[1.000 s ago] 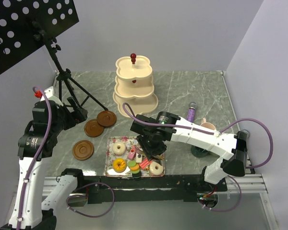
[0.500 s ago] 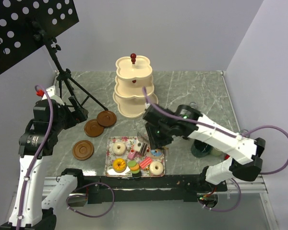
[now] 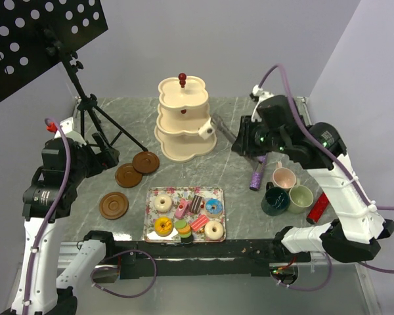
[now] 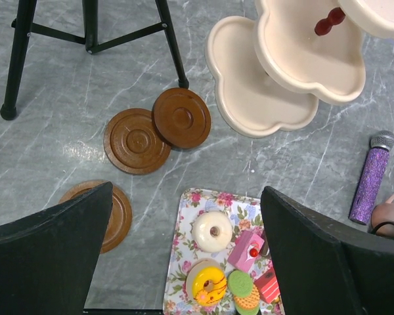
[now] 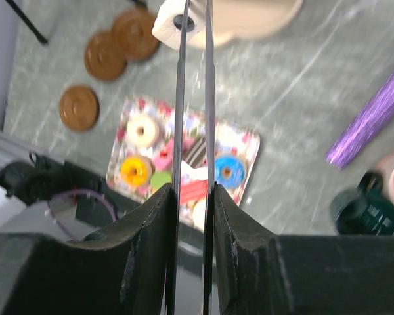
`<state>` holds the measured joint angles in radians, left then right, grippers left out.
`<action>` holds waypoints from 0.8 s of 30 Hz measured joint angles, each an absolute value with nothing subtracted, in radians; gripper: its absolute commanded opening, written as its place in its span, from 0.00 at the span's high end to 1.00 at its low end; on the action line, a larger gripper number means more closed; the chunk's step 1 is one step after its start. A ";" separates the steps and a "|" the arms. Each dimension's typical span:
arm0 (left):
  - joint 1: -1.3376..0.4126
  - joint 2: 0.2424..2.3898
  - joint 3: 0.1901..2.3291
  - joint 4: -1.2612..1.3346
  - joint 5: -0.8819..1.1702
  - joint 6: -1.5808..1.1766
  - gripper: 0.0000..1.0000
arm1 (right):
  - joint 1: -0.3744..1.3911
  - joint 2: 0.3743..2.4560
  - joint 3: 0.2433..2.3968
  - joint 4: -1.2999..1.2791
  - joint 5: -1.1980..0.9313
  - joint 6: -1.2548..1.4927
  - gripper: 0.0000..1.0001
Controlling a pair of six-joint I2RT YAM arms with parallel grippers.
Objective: Serve the afternoon tea
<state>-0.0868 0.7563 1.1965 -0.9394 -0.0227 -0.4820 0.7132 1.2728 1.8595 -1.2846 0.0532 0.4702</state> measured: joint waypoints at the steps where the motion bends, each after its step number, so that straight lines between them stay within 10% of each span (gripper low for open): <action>1: -0.087 0.756 1.200 -0.941 -0.023 -0.482 0.01 | 0.698 1.279 1.877 -1.278 0.049 0.455 0.70; 24: -0.087 0.717 1.250 -0.950 -0.023 -0.476 0.01 | 0.538 1.287 1.665 -0.929 -0.061 0.360 0.72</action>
